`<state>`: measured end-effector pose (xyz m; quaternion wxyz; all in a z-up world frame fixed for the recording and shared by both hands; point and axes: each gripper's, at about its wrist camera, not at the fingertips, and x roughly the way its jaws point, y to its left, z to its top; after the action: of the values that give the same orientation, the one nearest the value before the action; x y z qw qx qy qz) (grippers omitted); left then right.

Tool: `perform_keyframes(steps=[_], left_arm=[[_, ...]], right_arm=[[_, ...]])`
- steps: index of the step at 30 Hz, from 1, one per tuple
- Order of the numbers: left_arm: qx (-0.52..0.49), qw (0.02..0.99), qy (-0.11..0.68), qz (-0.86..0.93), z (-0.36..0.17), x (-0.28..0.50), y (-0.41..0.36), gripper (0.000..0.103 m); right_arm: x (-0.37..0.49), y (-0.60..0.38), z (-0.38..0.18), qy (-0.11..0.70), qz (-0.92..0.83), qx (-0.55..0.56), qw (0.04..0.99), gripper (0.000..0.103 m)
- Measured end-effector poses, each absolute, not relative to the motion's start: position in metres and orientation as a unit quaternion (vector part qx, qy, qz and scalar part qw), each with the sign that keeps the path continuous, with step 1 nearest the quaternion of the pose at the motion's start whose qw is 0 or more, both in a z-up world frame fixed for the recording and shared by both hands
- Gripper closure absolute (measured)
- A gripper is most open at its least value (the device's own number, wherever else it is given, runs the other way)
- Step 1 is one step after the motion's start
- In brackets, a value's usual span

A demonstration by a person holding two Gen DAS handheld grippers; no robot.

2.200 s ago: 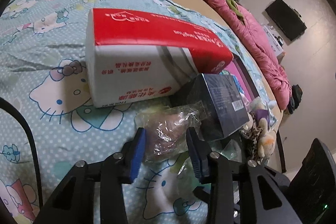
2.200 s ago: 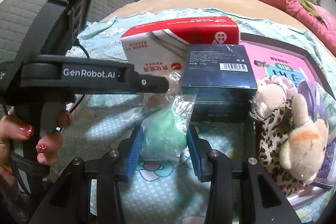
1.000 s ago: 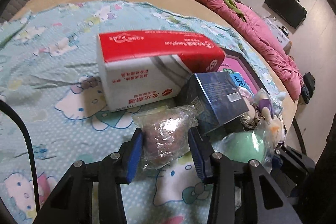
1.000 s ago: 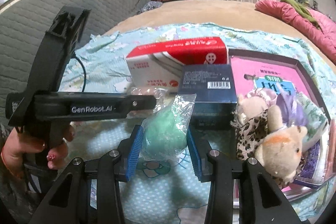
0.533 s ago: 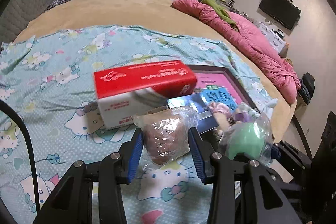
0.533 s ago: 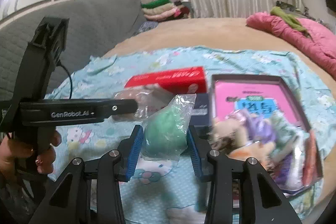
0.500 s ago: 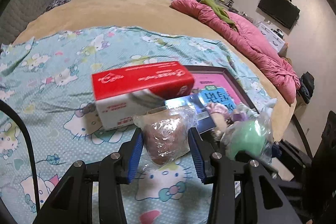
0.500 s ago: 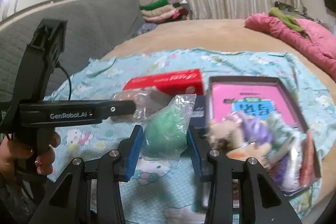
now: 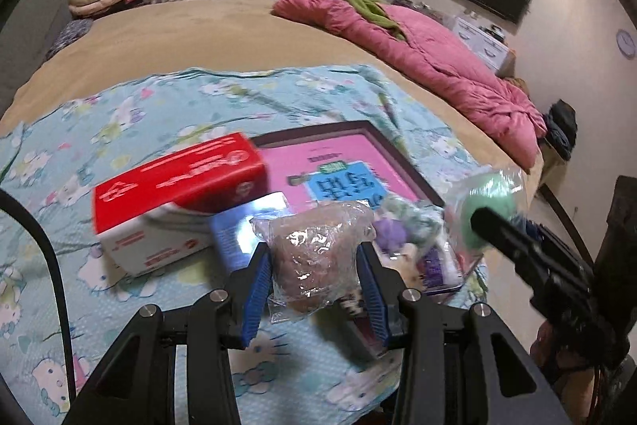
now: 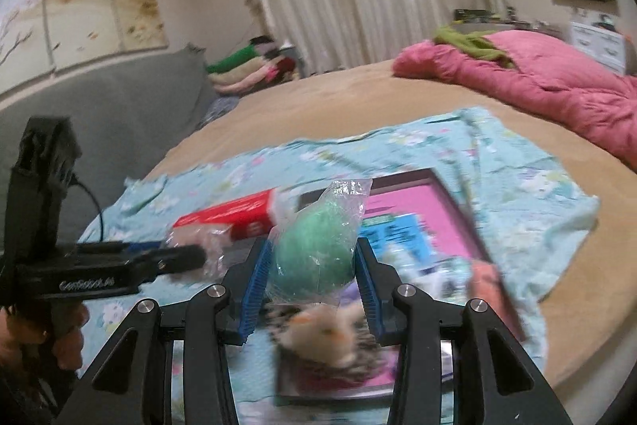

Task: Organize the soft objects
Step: 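Lift both bagged items and carry them over the tray, then lower the bagged pink item into the tray with the left tool while the right tool places the green ball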

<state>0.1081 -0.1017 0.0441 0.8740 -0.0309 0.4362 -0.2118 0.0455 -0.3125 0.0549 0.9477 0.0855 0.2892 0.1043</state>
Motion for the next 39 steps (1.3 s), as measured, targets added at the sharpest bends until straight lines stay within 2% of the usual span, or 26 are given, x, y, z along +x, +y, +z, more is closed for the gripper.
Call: perform_keyframes(steps=[7, 16, 39], left_arm=[[-0.003, 0.862, 0.449, -0.237, 0.035, 0.110, -0.146, 0.059], [0.020, 0.848, 0.465, -0.252, 0.017, 0.116, -0.184, 0.059], [0.006, 0.844, 0.492, -0.212, -0.017, 0.162, -0.176, 0.057]], right_arm=[[0.047, -0.361, 0.048, 0.296, 0.057, 0.122, 0.946, 0.059], [0.054, -0.370, 0.028, 0.337, 0.053, 0.129, 0.931, 0.059], [0.070, -0.335, -0.013, 0.415, 0.112, 0.086, 0.899, 0.059]])
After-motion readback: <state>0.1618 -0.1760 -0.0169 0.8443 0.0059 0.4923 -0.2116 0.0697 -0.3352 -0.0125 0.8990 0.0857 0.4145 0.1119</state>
